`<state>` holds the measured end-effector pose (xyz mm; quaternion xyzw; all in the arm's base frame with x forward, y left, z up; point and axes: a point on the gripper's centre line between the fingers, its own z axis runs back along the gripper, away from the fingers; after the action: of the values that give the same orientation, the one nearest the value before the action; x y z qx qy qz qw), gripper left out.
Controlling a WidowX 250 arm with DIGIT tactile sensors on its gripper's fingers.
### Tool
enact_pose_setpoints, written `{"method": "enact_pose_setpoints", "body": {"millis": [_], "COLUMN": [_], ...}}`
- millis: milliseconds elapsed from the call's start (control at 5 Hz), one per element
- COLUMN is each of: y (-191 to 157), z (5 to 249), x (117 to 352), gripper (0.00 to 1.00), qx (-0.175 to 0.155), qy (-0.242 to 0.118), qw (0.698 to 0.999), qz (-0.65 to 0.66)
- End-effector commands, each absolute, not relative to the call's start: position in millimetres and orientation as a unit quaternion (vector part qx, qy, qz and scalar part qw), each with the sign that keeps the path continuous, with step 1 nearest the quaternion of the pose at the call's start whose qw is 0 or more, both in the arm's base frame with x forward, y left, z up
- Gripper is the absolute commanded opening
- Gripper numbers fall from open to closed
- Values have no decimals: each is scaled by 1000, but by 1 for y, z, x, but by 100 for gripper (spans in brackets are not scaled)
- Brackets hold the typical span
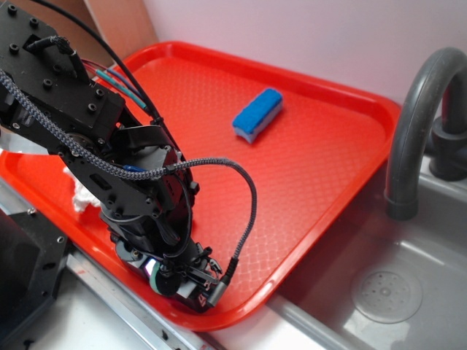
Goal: Grab the green ball.
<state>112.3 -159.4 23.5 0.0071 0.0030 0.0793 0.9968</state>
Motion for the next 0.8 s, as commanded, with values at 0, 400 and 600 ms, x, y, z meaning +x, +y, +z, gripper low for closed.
{"method": "enact_pose_setpoints", "body": {"millis": [0,400,600], "y": [-153,-96,-60], "z": [106,180,199], "x": [138,156,153], "gripper": [0,0,0], "qx": [-32,-110,-140], "qy": [-78,-81,-96], "qw": [996,988,985], "qz": [13,-69,-36]}}
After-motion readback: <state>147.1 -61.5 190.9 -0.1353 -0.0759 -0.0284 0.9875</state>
